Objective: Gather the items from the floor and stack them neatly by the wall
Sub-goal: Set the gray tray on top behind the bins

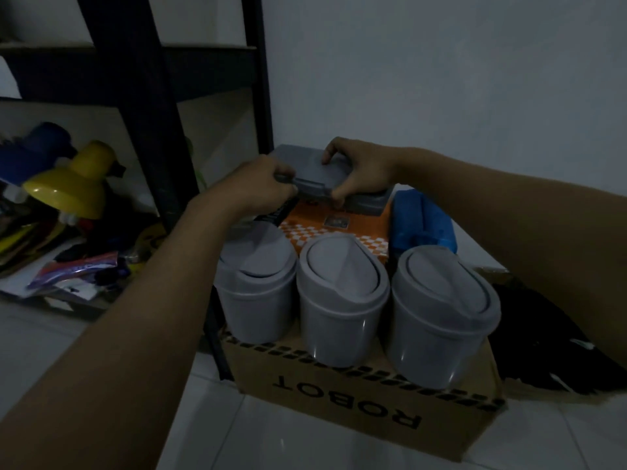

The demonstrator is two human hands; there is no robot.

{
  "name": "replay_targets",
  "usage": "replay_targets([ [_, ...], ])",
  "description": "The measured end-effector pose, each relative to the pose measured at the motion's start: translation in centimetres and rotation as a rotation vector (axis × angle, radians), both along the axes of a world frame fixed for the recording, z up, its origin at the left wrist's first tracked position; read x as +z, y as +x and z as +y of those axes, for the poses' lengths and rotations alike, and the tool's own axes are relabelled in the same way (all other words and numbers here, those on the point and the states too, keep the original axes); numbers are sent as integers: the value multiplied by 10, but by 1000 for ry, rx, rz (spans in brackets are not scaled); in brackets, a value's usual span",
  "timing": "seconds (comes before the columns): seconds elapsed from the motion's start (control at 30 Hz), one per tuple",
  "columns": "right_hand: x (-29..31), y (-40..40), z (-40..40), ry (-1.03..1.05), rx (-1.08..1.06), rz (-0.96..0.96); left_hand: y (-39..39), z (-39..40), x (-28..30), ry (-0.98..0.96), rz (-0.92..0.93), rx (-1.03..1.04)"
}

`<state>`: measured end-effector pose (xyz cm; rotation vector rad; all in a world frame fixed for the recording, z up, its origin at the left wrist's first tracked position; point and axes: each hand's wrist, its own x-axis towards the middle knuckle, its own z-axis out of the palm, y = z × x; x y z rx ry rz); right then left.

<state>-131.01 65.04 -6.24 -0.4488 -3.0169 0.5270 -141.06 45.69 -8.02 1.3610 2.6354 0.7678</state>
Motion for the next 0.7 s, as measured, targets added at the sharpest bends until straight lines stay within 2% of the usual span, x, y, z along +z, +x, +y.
replay_targets([
  [0.2, -31, -6, 17, -4, -12, -112, -2, 15, -11, -193, -25, -48],
  [0.33, -38, -4, 22, -17, 9, -111, -5, 17, -10, -243, -9, -37],
  [0.7, -45, -3, 40, 114, 19, -79, -21, 46, -9, -322, -32, -8],
])
